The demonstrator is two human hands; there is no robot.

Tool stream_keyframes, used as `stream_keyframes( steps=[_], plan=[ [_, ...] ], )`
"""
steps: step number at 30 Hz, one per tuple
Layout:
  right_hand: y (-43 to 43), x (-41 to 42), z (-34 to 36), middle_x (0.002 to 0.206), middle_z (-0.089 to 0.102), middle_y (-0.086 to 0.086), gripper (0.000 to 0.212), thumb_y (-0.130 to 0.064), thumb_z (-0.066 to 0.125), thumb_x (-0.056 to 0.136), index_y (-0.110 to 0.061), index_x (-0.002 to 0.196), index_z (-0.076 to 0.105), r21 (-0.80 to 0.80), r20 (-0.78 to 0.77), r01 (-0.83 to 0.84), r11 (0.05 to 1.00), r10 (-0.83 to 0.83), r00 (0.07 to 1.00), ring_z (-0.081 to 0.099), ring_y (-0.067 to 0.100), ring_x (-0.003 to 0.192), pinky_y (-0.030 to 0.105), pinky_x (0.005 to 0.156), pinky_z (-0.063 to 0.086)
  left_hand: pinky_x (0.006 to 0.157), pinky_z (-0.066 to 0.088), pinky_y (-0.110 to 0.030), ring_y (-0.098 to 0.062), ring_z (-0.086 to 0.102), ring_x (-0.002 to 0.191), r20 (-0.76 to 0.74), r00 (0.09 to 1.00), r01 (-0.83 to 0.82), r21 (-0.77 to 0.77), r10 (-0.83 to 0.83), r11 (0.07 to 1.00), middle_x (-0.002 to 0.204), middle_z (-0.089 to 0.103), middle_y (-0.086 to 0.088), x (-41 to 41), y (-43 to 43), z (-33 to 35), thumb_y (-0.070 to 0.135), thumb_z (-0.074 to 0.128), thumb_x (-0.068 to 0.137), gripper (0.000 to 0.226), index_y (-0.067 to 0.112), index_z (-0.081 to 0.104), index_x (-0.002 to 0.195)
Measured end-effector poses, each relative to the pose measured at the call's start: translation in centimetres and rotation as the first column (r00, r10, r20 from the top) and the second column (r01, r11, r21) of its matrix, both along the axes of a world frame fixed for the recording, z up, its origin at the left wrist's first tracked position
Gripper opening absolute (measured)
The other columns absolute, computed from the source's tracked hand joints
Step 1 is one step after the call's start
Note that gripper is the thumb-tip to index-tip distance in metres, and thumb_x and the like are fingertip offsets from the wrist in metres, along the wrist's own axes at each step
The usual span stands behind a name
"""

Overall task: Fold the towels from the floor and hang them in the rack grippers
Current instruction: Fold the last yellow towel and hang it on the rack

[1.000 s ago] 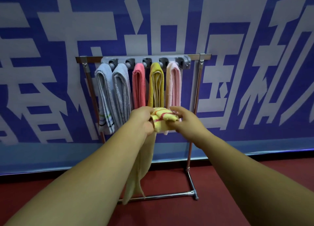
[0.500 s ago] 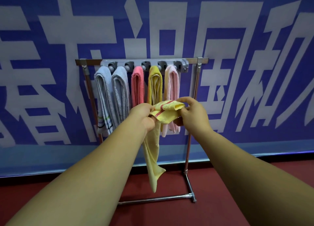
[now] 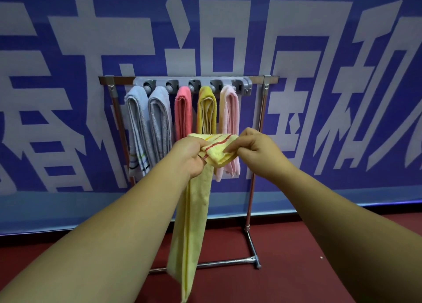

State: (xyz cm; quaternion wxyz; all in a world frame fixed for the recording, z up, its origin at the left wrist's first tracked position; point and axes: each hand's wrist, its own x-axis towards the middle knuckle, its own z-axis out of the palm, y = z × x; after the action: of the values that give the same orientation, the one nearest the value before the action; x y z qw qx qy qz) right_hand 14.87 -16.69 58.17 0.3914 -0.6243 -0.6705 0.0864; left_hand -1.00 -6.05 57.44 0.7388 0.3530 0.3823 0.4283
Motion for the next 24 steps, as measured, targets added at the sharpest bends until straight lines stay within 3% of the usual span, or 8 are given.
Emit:
stream_keyframes(
  steps=[2,5,8,10,12,18,21,24],
  plan=[
    [-0.3,0.0,0.7,0.099,0.066,0.006,0.025,0.0,0.058,0.093,-0.01,0.088,0.081,-0.087,-0.27,-0.056,0.995,0.031,0.962,0.067,0.021,0.09,0.037,0.084,0.061,0.072,0.067,-0.041,-0.031,0.078,0.09,0.015,1.0,-0.007,0.046,0.006,0.999,0.111,0.075,-0.023,-0.1,-0.1,-0.1,-0.015,0.048,0.101,0.035,-0.002,0.061,0.131],
    [0.4,0.2,1.4,0.102,0.071,0.017,0.016,-0.019,0.058,0.101,-0.004,0.103,0.065,-0.192,-0.686,0.007,0.981,-0.139,0.714,0.072,0.03,0.089,0.047,0.09,0.063,0.073,0.068,-0.046,-0.036,0.079,0.101,0.041,0.999,0.027,0.094,-0.031,0.995,0.122,0.075,-0.023,-0.4,-0.3,-0.4,-0.015,0.048,0.101,0.043,0.006,0.061,0.137],
    [1.7,0.8,1.6,0.094,0.077,0.011,0.071,-0.073,0.048,0.098,-0.006,0.114,0.065,-0.453,-0.675,-0.034,0.891,-0.317,0.666,0.076,0.027,0.088,0.047,0.089,0.062,0.075,0.067,-0.05,-0.038,0.078,0.105,0.039,0.995,0.091,0.122,-0.096,0.988,0.127,0.074,-0.021,-0.3,-1.0,-1.0,-0.013,0.05,0.102,0.05,0.012,0.056,0.144],
    [2.3,0.6,1.8,0.103,0.081,0.013,0.085,-0.082,0.045,0.093,-0.006,0.121,0.069,-0.568,-0.678,-0.183,0.802,-0.331,0.656,0.078,0.03,0.097,0.044,0.087,0.062,0.084,0.065,-0.055,-0.039,0.077,0.108,0.019,0.989,0.144,0.141,-0.148,0.979,0.127,0.074,-0.021,-0.3,-1.3,-1.6,-0.015,0.051,0.1,0.055,0.012,0.054,0.147],
    [3.1,0.1,1.9,0.107,0.08,0.013,0.071,-0.072,0.056,0.095,-0.009,0.125,0.069,-0.598,-0.71,-0.244,0.763,-0.364,0.603,0.079,0.031,0.094,0.044,0.082,0.063,0.084,0.065,-0.054,-0.04,0.076,0.111,-0.005,0.979,0.202,0.143,-0.203,0.969,0.129,0.073,-0.022,-0.4,-1.6,-2.0,-0.018,0.05,0.097,0.06,0.011,0.051,0.15],
    [5.5,0.0,0.3,0.104,0.079,0.015,0.032,-0.024,0.068,0.096,-0.007,0.124,0.066,-0.681,-0.647,-0.07,0.729,-0.554,0.523,0.078,0.034,0.089,0.052,0.082,0.063,0.082,0.065,-0.048,-0.031,0.077,0.097,-0.163,0.92,0.371,0.08,-0.355,0.925,0.121,0.076,-0.019,-2.0,-2.4,-3.2,-0.02,0.048,0.092,0.088,0.022,0.026,0.166],
    [5.1,0.5,0.2,0.112,0.079,0.016,0.035,-0.018,0.067,0.093,-0.007,0.126,0.067,-0.658,-0.657,-0.076,0.749,-0.522,0.544,0.078,0.033,0.097,0.053,0.089,0.06,0.098,0.058,-0.057,-0.033,0.074,0.101,-0.353,0.822,0.498,0.068,-0.446,0.865,0.101,0.077,-0.011,-3.4,-2.3,-2.8,0.011,0.051,0.103,0.032,0.009,0.059,0.134],
    [3.8,1.1,1.8,0.104,0.079,0.017,0.036,-0.018,0.069,0.09,-0.007,0.124,0.067,-0.572,-0.687,-0.125,0.811,-0.389,0.614,0.077,0.035,0.092,0.055,0.091,0.06,0.082,0.062,-0.043,-0.029,0.07,0.099,-0.484,0.855,0.294,0.153,-0.188,0.943,0.106,0.07,-0.011,-3.7,0.0,-2.6,0.035,0.055,0.104,0.036,0.016,0.068,0.132]
  ],
)
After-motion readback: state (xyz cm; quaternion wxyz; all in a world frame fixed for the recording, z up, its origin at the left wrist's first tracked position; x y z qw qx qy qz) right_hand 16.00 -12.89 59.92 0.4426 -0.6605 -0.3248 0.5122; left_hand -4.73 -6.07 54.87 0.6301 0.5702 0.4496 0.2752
